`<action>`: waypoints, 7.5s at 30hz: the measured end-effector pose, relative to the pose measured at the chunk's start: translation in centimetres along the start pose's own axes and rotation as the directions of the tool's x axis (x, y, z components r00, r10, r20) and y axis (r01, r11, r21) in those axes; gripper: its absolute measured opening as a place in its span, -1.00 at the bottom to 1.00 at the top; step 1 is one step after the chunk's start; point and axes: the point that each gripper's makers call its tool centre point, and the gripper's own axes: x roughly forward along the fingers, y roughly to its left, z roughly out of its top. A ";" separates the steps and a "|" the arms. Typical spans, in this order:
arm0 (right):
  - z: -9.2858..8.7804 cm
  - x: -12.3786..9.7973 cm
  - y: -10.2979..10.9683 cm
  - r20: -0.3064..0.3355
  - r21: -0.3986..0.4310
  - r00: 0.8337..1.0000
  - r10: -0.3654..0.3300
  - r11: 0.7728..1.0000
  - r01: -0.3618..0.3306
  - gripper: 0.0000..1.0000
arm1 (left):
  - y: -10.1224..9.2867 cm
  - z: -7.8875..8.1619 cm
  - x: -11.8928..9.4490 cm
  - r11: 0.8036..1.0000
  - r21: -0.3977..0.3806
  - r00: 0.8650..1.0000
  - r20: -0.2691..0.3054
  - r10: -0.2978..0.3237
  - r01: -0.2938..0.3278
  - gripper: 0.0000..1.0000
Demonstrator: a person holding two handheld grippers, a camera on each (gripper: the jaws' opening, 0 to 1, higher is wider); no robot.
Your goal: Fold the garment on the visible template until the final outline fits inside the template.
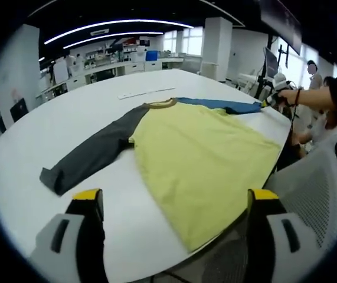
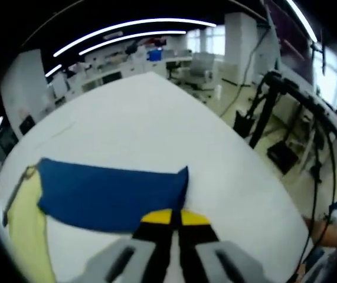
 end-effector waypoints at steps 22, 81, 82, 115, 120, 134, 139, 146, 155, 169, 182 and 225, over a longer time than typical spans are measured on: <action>2.6 -1.5 2.9 0.036 0.003 0.997 0.072 0.997 -0.072 -1.00 | 0.0 0.4 -0.3 1.000 -0.020 1.000 0.017 0.003 -0.003 0.98; 3.9 -2.6 27.5 -0.020 -0.117 0.887 0.461 0.880 -0.460 -1.00 | 1.1 2.5 -1.1 0.991 -0.127 0.989 0.148 -0.015 0.034 0.91; 3.8 -2.7 27.9 -0.023 -0.121 0.885 0.465 0.877 -0.464 -1.00 | 1.2 2.5 -1.1 0.990 -0.136 0.989 0.148 -0.014 0.034 0.90; 1.4 -4.6 37.1 -0.102 -0.142 0.830 0.549 0.817 -0.558 -1.00 | 0.9 1.5 -0.8 0.990 -0.141 0.992 0.124 -0.005 0.023 0.86; 1.0 -4.6 38.4 -0.101 -0.122 0.820 0.563 0.811 -0.572 -1.00 | 0.6 1.7 -0.8 0.989 -0.144 0.991 0.136 -0.015 0.035 0.85; -0.1 -5.7 42.4 -0.087 -0.137 0.780 0.619 0.768 -0.625 -1.00 | 0.6 1.4 -0.6 0.990 -0.138 0.992 0.126 -0.020 0.038 0.82; -0.2 -6.1 43.5 -0.080 -0.139 0.764 0.641 0.751 -0.645 -1.00 | 0.6 1.4 -0.6 0.990 -0.138 0.992 0.125 -0.024 0.041 0.81; 0.0 -7.1 45.4 -0.057 -0.150 0.717 0.694 0.704 -0.694 -1.00 | 0.7 1.2 -0.6 0.989 -0.142 0.992 0.121 -0.023 0.040 0.79; -0.3 -8.0 47.7 -0.057 -0.178 0.644 0.763 0.627 -0.758 -1.00 | 0.8 1.0 -0.5 0.988 -0.150 0.992 0.122 -0.017 0.035 0.78; -1.4 -9.7 50.6 -0.079 -0.200 0.517 0.852 0.495 -0.846 -1.00 | 1.1 0.7 -0.6 0.987 -0.157 0.993 0.122 -0.004 0.023 0.79; -2.9 -10.8 52.5 -0.101 -0.195 0.435 0.895 0.411 -0.891 -1.00 | 1.1 0.3 -0.6 0.987 -0.159 0.993 0.114 0.003 0.015 0.79; -14.7 -10.2 54.4 -0.334 -0.227 0.421 0.843 0.361 -0.904 -0.63 | 2.6 -1.0 -1.2 0.987 -0.158 0.995 0.086 0.053 -0.039 0.88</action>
